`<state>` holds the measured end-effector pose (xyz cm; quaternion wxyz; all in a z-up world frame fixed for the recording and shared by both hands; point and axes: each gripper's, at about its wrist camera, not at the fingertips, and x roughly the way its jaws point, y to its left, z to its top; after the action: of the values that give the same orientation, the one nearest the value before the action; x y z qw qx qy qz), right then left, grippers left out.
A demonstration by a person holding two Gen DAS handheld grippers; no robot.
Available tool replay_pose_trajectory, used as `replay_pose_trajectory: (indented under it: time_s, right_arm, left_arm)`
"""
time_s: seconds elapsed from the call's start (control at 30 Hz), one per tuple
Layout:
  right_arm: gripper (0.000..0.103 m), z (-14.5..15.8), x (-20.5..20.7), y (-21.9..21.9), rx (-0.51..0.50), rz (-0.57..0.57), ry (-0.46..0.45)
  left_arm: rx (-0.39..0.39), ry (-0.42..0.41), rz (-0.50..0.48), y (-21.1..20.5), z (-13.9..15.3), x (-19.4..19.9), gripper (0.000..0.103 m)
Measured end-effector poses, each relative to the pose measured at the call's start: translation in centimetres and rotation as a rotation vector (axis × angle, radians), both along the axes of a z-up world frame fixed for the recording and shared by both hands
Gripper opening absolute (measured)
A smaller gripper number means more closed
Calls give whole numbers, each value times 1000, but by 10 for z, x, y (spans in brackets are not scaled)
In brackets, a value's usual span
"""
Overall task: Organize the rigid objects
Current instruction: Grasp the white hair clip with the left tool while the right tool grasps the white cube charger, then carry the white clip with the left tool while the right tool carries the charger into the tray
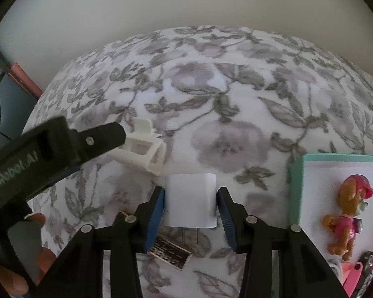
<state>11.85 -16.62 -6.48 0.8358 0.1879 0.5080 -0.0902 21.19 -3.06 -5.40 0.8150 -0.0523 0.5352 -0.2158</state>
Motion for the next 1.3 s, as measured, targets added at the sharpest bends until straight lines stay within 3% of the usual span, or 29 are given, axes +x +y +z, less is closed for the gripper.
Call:
replay_pose_trajectory:
  time_s: [0.23,0.33,0.43,0.5,0.93,1.3]
  right_arm:
    - [47,-1,-5,-8,19,-9,-3]
    - [47,-1,-5,-8,24,-8,-4]
    - [47,-2,-5,-9,25,-6,-3]
    - [47,-2,-4,-9,24,-4,-2]
    - [47,-2,-6,-9,25,-12,0]
    - [46,16,-36,-13,35,-29,-27]
  left_arm:
    - [14,3,-50,-20,-10,-5,98]
    - [30,-6,-64,-27,-12,-8,73]
    - [57,-17,-74,-32,-16,-10,71]
    - [62,-30,-86,-33,-15,-11,59]
    - [35,-30,-80,-28,-10,-14,58]
    - [31,-86,-52,-18,26,-29,58]
